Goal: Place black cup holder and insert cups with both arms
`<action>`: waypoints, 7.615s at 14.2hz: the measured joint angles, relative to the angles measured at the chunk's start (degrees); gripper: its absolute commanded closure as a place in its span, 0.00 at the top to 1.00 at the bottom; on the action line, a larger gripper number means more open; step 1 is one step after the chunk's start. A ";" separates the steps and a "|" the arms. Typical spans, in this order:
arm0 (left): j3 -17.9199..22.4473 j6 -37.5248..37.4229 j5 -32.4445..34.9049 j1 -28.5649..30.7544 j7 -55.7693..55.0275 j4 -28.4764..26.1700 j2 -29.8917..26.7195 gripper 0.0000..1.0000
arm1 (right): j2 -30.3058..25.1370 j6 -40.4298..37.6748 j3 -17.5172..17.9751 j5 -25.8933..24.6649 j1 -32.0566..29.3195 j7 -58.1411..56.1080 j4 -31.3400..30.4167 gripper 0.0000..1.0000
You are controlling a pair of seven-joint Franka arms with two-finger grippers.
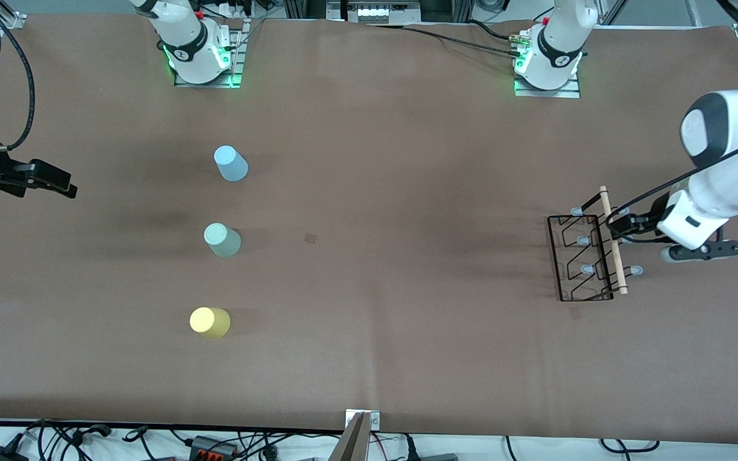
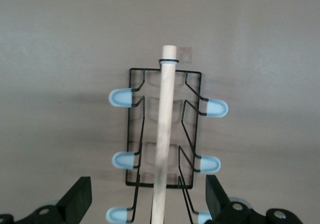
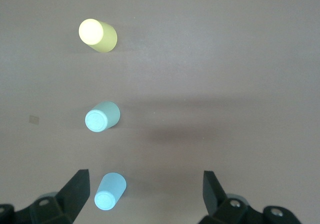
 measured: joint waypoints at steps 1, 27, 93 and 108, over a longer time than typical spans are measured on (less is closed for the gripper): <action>-0.11 0.46 0.00 -0.22 -0.07 -0.01 0.76 0.93 | 0.00 0.00 0.00 -0.03 0.00 0.00 0.00 1.00; -1.74 -1.82 -0.66 -0.52 -2.50 -2.19 2.30 0.01 | -0.09 0.00 0.05 -0.04 0.00 -0.01 0.00 1.00; -17.13 -40.76 10.24 1.66 -12.50 41.47 1.56 1.00 | 21.12 2.68 2.88 8.50 17.64 14.81 5.10 0.09; -2.58 -32.24 2.42 -3.39 -2.34 16.82 -14.39 1.00 | 22.04 4.70 3.27 9.93 33.99 30.72 5.26 0.12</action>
